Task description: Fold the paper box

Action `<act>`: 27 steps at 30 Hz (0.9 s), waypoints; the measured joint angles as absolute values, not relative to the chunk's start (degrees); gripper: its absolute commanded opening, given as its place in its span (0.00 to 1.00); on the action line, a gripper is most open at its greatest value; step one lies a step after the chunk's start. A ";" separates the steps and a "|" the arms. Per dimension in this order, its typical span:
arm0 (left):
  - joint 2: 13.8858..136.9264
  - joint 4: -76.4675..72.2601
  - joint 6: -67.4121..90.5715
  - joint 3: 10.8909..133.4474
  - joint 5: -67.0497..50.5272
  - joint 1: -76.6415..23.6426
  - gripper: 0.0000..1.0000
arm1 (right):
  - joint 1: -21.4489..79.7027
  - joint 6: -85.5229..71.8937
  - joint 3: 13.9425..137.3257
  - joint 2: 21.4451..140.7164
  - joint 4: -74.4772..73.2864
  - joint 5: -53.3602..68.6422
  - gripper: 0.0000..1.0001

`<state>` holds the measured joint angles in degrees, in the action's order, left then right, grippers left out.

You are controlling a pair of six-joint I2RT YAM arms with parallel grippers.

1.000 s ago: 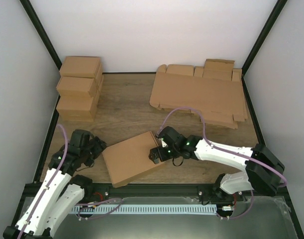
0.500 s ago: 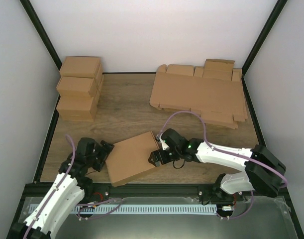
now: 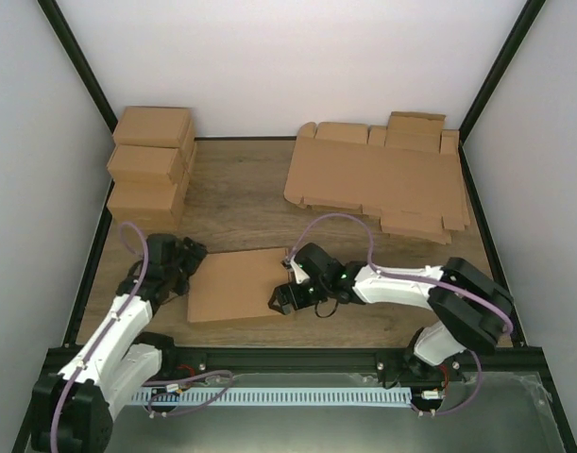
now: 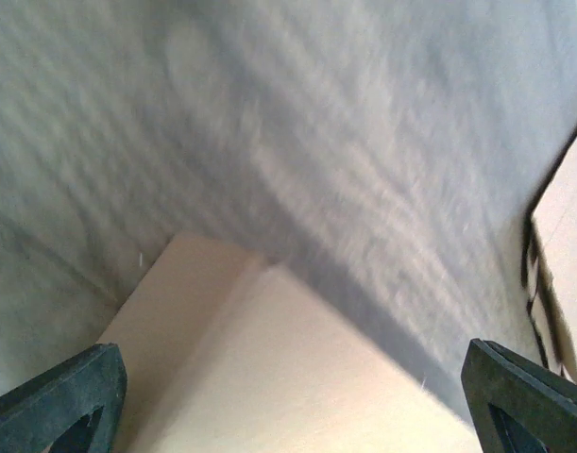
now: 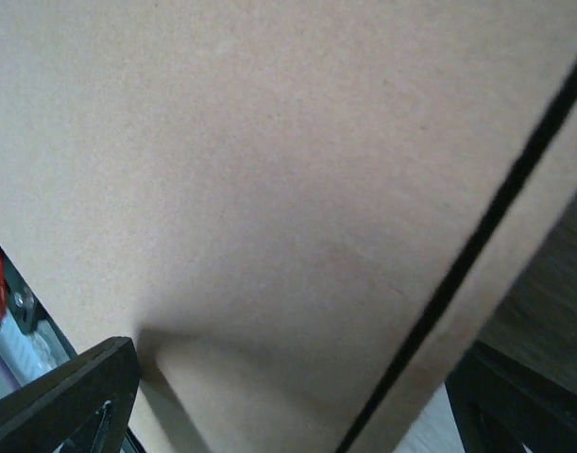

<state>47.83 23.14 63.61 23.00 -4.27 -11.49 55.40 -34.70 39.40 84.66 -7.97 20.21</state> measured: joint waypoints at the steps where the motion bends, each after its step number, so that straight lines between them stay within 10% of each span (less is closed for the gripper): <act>1: 48.47 23.44 62.24 24.27 -3.60 -10.57 1.00 | 55.44 -35.05 40.07 86.21 -6.59 20.56 0.90; 12: 57.17 37.06 41.71 51.90 21.71 -1.89 1.00 | 59.27 -40.03 52.88 101.56 2.00 19.44 0.85; 27: 45.15 56.10 42.30 50.52 2.02 -1.48 1.00 | 63.02 -22.65 50.04 98.00 5.63 13.56 1.00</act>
